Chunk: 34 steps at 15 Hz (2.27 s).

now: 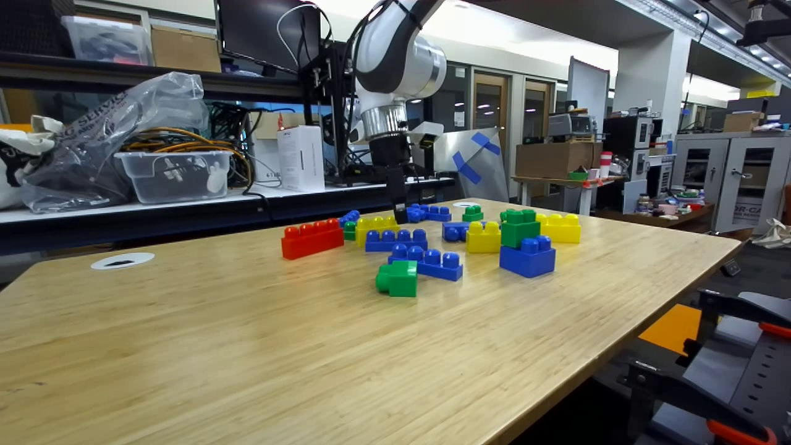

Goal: Stack two blue building blocks together

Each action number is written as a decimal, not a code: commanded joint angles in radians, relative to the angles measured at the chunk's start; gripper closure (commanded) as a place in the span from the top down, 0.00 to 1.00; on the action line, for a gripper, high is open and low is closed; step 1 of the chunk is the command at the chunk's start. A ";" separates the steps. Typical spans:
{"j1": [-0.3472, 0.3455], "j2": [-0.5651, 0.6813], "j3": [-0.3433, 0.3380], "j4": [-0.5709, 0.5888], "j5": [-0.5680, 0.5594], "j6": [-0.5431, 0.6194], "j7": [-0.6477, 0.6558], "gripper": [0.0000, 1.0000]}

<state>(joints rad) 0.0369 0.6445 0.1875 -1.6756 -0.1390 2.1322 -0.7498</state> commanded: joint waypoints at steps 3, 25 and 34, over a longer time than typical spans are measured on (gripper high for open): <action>-0.004 -0.030 0.004 -0.053 0.019 0.021 -0.004 1.00; -0.006 0.030 -0.011 -0.065 -0.013 0.139 -0.023 1.00; -0.005 0.030 -0.012 -0.065 -0.015 0.140 -0.025 1.00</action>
<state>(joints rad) 0.0350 0.6741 0.1772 -1.7311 -0.1438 2.2451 -0.7573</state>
